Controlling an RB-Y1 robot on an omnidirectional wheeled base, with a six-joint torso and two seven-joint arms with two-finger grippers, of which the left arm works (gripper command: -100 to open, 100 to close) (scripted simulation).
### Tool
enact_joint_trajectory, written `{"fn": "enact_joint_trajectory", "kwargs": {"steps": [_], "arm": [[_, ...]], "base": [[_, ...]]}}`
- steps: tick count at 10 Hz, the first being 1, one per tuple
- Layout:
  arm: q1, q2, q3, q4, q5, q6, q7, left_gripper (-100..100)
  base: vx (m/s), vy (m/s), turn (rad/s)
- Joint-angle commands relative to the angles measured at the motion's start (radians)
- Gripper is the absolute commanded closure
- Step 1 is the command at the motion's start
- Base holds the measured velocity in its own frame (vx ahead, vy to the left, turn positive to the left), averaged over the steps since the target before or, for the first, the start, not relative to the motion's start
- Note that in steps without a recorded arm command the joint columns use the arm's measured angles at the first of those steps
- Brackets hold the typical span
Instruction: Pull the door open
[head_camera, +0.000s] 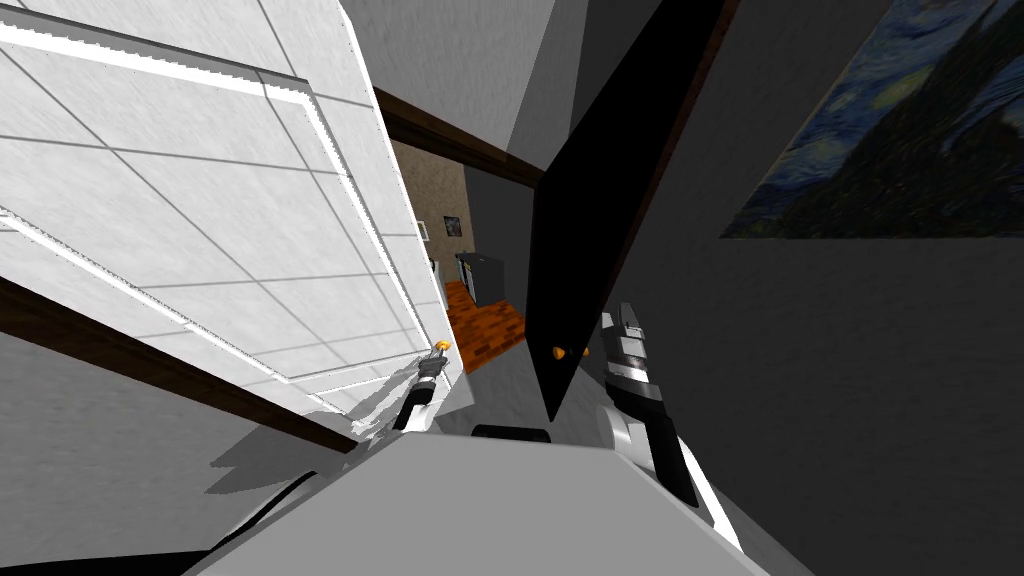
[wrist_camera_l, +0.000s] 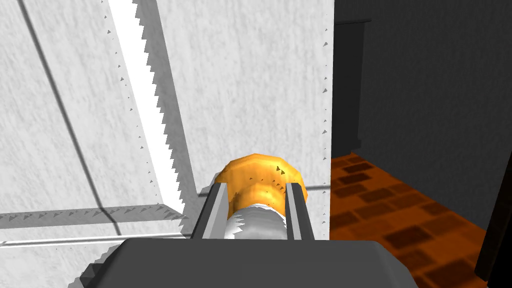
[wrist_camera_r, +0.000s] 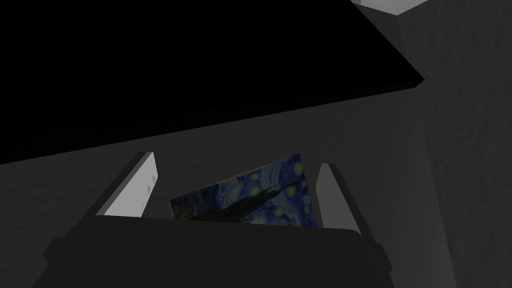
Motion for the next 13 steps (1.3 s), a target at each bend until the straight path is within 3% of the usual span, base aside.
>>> {"fn": "enact_joint_trajectory", "kwargs": {"steps": [1,2,3,4,9,12,13], "arm": [[0.003,-0.005,-0.007,0.022,0.003,0.008,0.034,100],[0.003,-0.003,-0.008,0.023,0.007,0.007,0.061,100],[-0.014,0.001,-0.005,0.029,0.003,-0.014,0.047,100],[-0.006,0.014,-0.024,0.022,-0.005,-0.020,0.074,100],[0.016,0.039,-0.065,0.015,-0.021,-0.026,0.121,100],[0.039,0.066,-0.111,0.007,-0.039,-0.033,0.172,100],[0.030,0.072,-0.093,-0.016,-0.034,-0.040,0.157,100]], "base": [[0.002,0.006,-0.027],[0.004,0.010,-0.026],[-0.006,0.001,0.001],[-0.128,-0.003,-0.101],[-0.204,0.027,-0.089],[-0.235,0.024,-0.101],[-0.104,0.016,-0.021]]}}
